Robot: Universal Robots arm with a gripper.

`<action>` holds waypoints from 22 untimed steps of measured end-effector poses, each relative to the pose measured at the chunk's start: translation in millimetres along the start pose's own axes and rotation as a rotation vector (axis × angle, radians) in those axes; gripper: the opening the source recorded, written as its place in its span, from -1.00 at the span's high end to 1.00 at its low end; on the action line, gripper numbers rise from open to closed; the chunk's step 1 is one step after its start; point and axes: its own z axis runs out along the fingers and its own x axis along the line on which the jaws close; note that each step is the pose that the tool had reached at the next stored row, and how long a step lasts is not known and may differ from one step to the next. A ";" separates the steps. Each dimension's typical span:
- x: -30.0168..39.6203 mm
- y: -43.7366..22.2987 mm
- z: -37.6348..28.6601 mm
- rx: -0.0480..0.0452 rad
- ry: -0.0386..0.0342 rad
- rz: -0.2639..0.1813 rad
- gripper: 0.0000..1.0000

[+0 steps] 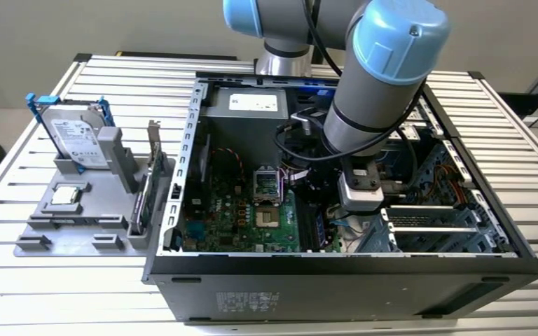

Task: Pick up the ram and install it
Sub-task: 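Press down the ram until it locks into place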

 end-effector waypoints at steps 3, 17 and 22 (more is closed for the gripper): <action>0.0 0.1 0.0 0.0000 0.0000 0.000 1.00; 1.5 0.1 -0.1 0.0001 0.0002 0.005 1.00; 1.6 0.1 1.0 0.0001 0.0002 0.005 1.00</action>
